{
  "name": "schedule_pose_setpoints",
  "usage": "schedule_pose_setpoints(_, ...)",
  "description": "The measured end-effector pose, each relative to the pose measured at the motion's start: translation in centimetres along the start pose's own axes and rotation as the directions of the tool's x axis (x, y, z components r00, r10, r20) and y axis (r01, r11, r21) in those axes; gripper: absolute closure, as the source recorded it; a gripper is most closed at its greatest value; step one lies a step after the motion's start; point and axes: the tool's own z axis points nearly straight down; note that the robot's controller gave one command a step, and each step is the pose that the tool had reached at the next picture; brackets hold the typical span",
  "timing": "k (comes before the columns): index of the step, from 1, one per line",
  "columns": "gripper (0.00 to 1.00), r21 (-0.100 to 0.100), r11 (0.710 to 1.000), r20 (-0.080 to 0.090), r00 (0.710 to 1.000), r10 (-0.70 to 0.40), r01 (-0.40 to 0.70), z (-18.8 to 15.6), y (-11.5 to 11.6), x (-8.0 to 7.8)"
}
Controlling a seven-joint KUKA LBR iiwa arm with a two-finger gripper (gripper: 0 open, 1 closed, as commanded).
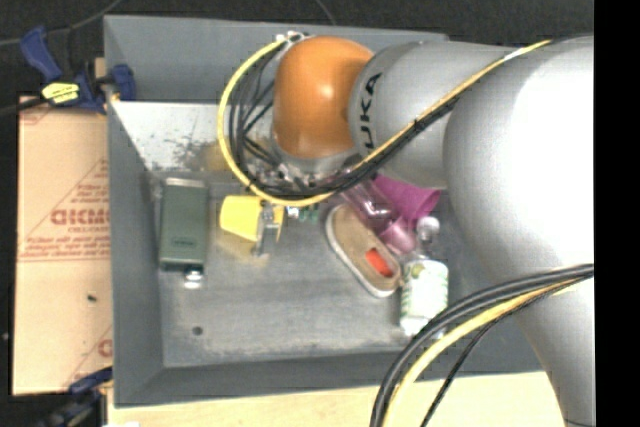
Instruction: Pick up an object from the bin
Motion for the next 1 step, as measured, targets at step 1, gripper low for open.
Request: schedule_pose_setpoints(1, 0.0, 0.0, 0.99, -0.002, 0.99, -0.143, 0.143, -4.95, -0.7, 0.14)
